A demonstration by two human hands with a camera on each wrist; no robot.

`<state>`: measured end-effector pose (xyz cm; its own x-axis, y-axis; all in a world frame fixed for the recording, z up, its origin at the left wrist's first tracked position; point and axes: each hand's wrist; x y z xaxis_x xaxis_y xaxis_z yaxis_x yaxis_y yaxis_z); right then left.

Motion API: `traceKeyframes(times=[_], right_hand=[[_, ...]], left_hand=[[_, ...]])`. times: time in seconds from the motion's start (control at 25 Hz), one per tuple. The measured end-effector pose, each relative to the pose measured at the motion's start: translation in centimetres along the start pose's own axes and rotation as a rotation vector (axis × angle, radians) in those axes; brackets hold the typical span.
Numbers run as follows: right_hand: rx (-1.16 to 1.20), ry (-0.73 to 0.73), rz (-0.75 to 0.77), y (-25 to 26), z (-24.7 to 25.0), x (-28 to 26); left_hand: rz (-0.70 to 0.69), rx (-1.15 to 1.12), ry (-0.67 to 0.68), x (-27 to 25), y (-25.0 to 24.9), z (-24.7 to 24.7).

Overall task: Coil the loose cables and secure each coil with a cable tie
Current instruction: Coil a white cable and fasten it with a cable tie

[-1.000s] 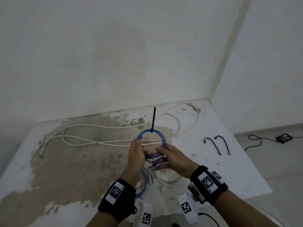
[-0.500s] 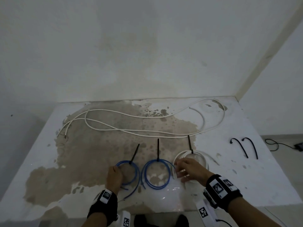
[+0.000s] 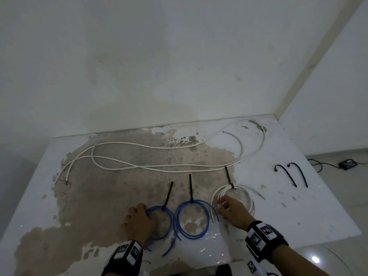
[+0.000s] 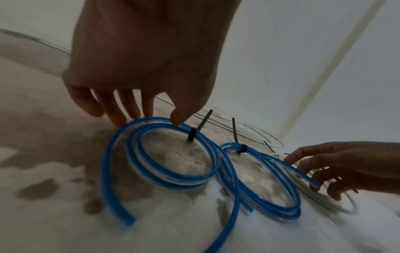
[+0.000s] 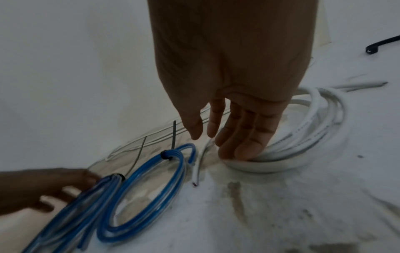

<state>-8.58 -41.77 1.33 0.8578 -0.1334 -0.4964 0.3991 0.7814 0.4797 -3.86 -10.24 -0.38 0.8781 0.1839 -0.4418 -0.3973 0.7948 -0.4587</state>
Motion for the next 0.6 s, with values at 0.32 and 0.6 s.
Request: traceKeyframes(times=[0.32,0.6], right_hand=[[-0.102,-0.245,-0.007,-4.8,3.6,1.0],[-0.218,-0.165,0.073,-9.5,6.3,2.1]], left_hand=[[-0.660,-0.125,0.084,4.0,-14.2,-3.2],[-0.740,0.092,0.223,8.1,-28.4,-11.3]])
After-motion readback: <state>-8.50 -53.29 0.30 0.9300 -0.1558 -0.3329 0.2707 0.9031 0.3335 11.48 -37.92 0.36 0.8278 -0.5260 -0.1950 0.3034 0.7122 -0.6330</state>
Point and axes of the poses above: each hand's wrist, its own x-axis towards the middle knuckle, its own z-axis out of the back of the hand, y = z × x, and after that the axes turned 12 degrees about -x, right-handed
